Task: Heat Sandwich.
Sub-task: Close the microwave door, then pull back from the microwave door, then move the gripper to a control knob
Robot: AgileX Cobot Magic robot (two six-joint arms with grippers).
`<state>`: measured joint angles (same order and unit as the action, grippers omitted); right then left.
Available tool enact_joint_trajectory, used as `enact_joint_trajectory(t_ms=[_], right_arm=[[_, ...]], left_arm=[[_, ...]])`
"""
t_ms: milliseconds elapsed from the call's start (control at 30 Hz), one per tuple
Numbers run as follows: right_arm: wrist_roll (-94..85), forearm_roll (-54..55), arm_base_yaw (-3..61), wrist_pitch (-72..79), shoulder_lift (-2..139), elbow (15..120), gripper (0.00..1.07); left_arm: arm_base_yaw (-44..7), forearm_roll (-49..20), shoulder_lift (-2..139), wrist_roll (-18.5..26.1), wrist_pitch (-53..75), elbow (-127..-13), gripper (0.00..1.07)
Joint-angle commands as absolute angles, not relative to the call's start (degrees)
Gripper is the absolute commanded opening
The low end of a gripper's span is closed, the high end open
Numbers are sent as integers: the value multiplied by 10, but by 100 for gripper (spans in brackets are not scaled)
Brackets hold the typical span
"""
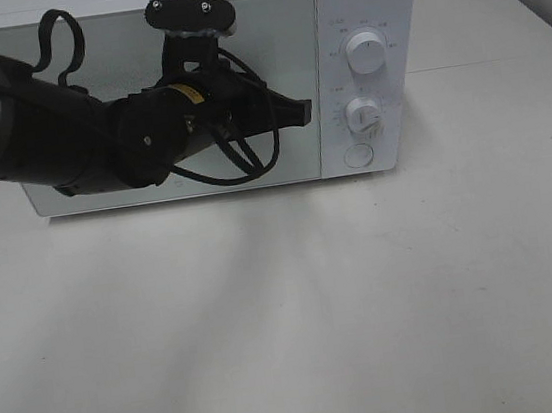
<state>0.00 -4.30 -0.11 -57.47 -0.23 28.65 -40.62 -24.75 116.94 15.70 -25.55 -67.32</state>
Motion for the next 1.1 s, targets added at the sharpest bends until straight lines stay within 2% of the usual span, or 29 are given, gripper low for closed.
enact_joint_trajectory(t_ms=[33, 600, 933, 1100], right_arm=[[0, -41, -6, -571, -17, 285, 75], [0, -41, -6, -571, -17, 285, 75], [0, -41, -6, -571, -17, 285, 75], [0, -41, -6, -571, -17, 285, 75]], left_arm=[[-390, -280, 1168, 158, -308, -689, 0], [-390, -280, 1125, 158, -225, -685, 0], [-403, -280, 1061, 168, -221, -591, 0], [-403, -297, 1016, 167, -173, -551, 0]])
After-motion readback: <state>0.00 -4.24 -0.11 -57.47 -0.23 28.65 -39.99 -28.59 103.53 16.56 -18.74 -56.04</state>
